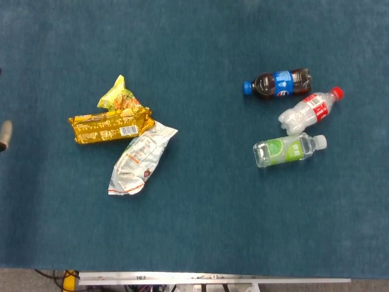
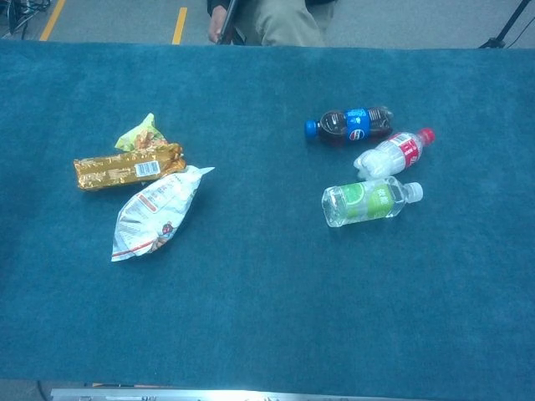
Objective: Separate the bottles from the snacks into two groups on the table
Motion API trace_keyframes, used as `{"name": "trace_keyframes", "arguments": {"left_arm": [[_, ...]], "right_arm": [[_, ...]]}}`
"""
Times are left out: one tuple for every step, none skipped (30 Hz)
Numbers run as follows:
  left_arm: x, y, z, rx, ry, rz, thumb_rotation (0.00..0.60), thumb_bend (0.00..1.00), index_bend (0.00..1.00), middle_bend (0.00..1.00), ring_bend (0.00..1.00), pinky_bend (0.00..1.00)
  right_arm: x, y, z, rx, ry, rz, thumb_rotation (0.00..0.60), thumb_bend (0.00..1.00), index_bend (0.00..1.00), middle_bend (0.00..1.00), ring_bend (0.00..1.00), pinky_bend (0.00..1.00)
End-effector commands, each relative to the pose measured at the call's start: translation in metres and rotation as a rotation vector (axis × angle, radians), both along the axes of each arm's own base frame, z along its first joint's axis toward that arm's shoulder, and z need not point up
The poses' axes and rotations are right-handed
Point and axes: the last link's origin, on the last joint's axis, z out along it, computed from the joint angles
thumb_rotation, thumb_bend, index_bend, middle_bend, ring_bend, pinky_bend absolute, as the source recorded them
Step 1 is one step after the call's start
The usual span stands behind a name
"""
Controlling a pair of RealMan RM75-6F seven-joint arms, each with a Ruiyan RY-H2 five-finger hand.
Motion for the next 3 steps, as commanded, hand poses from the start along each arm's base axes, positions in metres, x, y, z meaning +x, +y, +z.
{"name": "trace_keyframes", "arguments": {"left_arm": [[-0.0025,-0.0046,0.0042,0.022,-0.008,0.007,0.600,0.36,0.08,0.19,0.12,0.14],[-0.0032,-0.0050,0.0052,0.029,-0.010,0.010,0.600,0.36,0.08,0.19,0.12,0.14],[-0.0040,-0.0054,0.0057,0.032,-0.012,0.013,0.600,0.36,0.08,0.19,0.12,0.14]], "right_arm": [[-0.0004,0.0012,0.0011,0.001,-0.001,-0.004,0.600,0.23,0.10,0.31,0.27,0.52],[-0.0004,0.0016,0.0010,0.003,-0.003,-0.005,0.600,0.23,0.10,0.31,0.27,0.52],[-0.0003,0.0019,0.0007,0.008,-0.007,-0.007,0.600,0.23,0.10,0.31,0.27,0.52]]}}
